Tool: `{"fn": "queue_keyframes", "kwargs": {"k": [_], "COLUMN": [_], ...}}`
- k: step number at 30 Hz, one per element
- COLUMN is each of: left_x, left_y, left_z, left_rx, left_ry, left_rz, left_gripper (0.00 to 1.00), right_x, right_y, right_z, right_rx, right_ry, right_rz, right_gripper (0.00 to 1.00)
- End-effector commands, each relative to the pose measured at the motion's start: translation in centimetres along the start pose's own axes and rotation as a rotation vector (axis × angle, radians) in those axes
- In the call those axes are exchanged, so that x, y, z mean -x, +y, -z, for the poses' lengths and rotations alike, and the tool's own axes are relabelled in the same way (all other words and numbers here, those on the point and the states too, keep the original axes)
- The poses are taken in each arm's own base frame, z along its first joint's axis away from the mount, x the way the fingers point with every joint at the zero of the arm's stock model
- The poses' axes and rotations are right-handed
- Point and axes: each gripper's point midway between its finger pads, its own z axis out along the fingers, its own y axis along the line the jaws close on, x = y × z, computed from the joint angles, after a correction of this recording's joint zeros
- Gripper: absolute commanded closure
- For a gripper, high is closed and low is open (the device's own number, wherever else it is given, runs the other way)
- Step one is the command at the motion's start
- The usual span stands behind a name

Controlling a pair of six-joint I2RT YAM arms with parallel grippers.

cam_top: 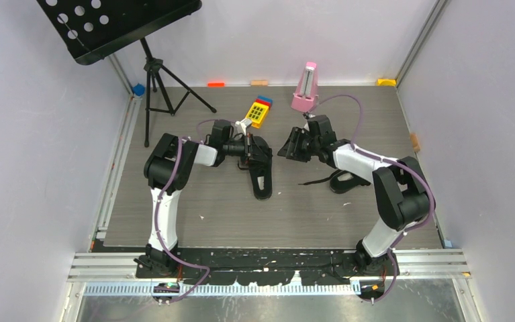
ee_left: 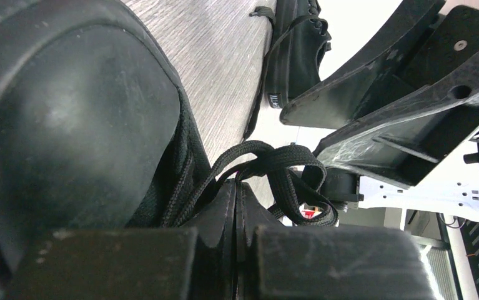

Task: Tie the shoes
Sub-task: Tie the shoelace on the shoe.

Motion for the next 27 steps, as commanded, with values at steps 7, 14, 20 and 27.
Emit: {"fn": "queue_keyframes", "kwargs": {"k": [7,14,20,27], "left_x": [0.1,0.2,0.1,0.1], "left_y": [-0.8,-1.4,-1.8,-2.3], "left_z": [0.1,0.2,0.4,0.5], "left_rx": [-0.005,-0.019,-0.026,-0.039], "left_ry": [0.008,0.013,0.015,0.009], "left_rz": [-0.026,-0.031,-0.035,-0.039], "left_gripper": [1.00,1.00,1.00,1.00], "right_x": [0.1,-0.1,-0.3,-0.5], "right_y": [1.2,2.1,3.0,3.3], "right_z": [-2.1,-3.0,-3.1,-3.1], "right_rx": [0.157,0.195,0.241,0.264], "right_ry": [-0.039,-0.028,-0.010,-0.004], "right_rz": [0.079,0.070,0.031,-0.004], "right_gripper": [0.58,0.65,0.68,0.74]}}
